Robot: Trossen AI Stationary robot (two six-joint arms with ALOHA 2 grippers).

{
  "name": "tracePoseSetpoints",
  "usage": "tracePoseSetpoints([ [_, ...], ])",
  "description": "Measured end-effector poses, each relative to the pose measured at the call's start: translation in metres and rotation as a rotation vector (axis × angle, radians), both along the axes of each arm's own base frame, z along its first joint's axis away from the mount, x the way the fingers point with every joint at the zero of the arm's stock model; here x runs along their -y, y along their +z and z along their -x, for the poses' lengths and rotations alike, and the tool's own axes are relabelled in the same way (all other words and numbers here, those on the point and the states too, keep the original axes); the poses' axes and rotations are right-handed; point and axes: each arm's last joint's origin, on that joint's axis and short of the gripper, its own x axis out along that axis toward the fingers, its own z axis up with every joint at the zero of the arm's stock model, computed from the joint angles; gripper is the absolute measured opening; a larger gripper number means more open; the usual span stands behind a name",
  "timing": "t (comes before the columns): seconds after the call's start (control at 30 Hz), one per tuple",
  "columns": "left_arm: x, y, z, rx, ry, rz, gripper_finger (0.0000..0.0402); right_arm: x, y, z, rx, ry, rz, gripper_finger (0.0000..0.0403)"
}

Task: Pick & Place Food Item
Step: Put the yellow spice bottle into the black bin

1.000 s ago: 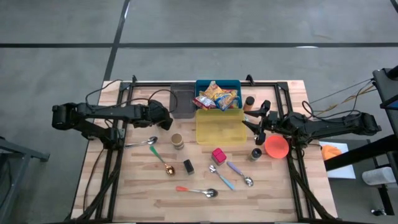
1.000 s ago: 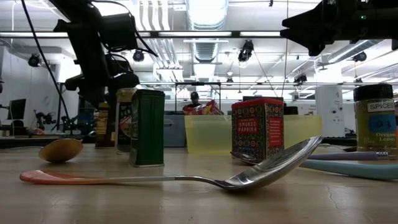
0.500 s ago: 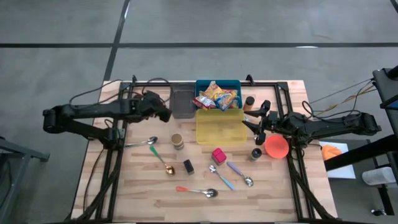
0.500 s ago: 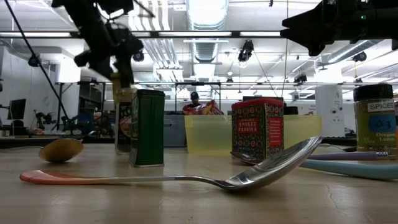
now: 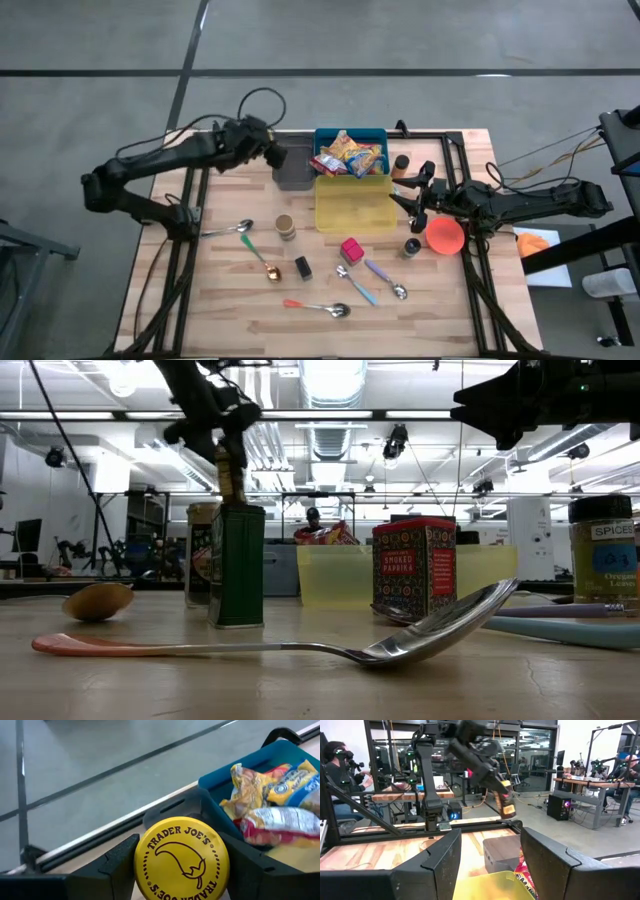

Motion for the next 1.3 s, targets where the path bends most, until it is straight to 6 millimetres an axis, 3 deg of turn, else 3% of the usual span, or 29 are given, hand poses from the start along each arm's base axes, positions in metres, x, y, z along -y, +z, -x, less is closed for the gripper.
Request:
tracePoseSetpoints([
  [0.3, -0.051, -0.02, -0.027, -0.017, -0.024, 0.078, 0.0232, 0.0, 0.0, 0.0, 0.0, 0.0, 0.0, 0.0203],
  [0.57, -0.082, -0.043, -0.047, -0.083, -0.022, 0.128, 0.0232, 0.0, 0.0, 0.0, 0.0, 0.0, 0.0, 0.0203],
  [1.0, -0.106, -0.072, -0.042, -0.116, -0.007, 0.209, 0.0232, 0.0, 0.0, 0.0, 0.0, 0.0, 0.0, 0.0203],
  [1.3, -0.105, -0.094, -0.038, -0.095, -0.008, 0.206, 0.0232, 0.0, 0.0, 0.0, 0.0, 0.0, 0.0, 0.0203],
])
